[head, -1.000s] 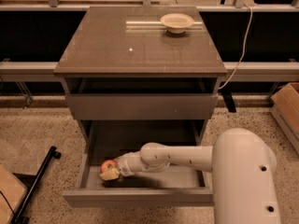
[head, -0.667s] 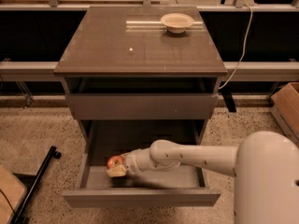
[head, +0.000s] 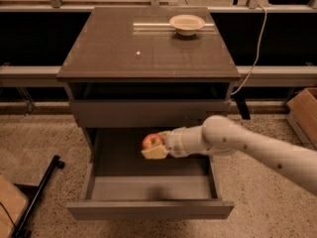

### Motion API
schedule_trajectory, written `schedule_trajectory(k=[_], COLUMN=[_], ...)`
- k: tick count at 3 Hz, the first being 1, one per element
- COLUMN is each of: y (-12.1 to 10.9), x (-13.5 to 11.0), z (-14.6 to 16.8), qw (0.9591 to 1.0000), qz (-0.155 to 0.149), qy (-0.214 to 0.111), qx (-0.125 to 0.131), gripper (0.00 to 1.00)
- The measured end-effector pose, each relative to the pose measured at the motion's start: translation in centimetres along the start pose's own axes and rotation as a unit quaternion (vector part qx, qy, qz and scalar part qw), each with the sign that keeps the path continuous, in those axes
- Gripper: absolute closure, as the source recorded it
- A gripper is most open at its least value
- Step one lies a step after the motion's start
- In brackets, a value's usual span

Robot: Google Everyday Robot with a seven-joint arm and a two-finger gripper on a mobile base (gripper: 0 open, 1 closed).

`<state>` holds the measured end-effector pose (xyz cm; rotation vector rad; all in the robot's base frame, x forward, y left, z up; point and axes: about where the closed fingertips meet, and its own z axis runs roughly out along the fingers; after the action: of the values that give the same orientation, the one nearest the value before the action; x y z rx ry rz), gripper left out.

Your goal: Pick apple from middle drawer and place on counter

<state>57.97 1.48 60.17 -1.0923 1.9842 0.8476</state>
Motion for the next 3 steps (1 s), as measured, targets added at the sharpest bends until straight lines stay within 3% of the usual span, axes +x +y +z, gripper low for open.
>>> schedule_trajectory(k=[1,2,3], y=[-3.6,-5.2,-5.2], x=[-7.8,-10.6,-10.6], z=[-8.8,-12.3,-12.3], qw=[0.9973,0.9958,0.9958], qz=[-0.055,-0.071,-0.071], qy=[0.022,0.026,0.027], qx=[0.044,0.051,0.050], gripper=[1.00,1.00,1.00])
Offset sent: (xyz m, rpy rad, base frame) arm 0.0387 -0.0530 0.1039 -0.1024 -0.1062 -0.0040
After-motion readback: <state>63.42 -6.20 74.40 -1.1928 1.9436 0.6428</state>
